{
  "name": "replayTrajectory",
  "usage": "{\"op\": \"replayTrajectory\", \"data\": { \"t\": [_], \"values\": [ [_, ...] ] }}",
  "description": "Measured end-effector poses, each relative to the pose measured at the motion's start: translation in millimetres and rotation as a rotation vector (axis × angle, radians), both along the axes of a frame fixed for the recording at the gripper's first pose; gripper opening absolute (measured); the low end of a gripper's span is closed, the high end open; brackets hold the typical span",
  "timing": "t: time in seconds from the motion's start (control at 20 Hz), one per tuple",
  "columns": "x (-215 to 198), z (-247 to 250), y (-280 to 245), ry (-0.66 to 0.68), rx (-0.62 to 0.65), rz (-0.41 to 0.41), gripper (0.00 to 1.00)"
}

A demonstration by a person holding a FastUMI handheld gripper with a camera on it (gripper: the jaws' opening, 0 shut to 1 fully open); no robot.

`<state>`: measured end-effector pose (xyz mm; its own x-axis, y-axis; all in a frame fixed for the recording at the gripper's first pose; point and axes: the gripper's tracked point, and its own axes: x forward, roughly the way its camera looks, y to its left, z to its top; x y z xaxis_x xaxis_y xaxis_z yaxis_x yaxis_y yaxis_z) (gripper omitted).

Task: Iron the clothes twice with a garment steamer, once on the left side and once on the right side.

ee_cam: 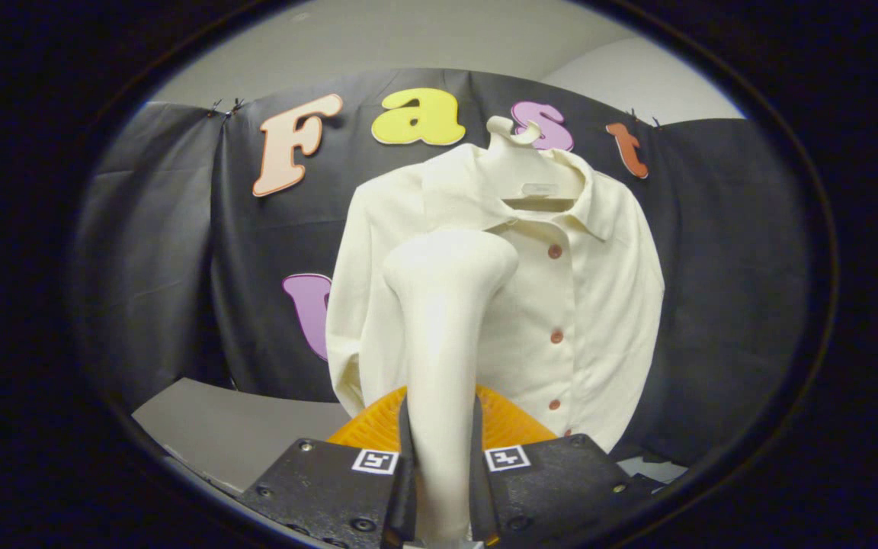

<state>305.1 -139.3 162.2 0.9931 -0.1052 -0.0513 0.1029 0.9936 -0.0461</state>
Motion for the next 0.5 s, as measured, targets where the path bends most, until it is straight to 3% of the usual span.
{"op": "replayTrajectory", "data": {
  "t": [0.5],
  "values": [
    [4, -71, -35, 0.061, 0.109, 0.120, 0.27]
  ]
}}
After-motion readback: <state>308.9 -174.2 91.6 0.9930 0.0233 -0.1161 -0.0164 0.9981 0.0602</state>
